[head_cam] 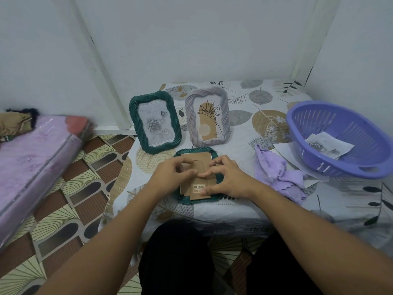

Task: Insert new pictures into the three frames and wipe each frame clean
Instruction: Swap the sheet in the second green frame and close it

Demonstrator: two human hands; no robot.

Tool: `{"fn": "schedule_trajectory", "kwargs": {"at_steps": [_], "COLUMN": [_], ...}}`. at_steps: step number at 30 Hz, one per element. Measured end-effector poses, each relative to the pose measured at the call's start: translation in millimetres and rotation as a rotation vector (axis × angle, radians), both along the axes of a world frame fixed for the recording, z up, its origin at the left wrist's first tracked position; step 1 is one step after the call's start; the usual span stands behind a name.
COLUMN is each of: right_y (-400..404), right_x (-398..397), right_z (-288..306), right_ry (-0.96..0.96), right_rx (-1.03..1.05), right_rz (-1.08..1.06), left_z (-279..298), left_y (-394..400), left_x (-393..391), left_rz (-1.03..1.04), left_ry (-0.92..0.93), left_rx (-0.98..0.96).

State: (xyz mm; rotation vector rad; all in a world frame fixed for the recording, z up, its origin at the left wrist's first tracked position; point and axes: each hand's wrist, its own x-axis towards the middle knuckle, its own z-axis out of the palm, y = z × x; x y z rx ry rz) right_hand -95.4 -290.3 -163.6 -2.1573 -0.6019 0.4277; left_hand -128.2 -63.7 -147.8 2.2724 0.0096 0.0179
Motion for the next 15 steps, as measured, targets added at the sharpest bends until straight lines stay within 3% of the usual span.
{"fn": "schedule_trajectory", "kwargs": {"at_steps": [9,15], "right_y": [-7,-16], "right_x": [3,11], "right_z": [12,36], "right_ry": [0.061,0.032], "right_rx": [0.052,-0.113], "right_rz": [0.016,0.159], "left_z": [-16,-16], "left_y": [3,2], "left_x": [6,7], "left_rz": [0.025,0.017], "left_ry": [0.055,0.064], "left_rx": [-0.118,-0.122]}}
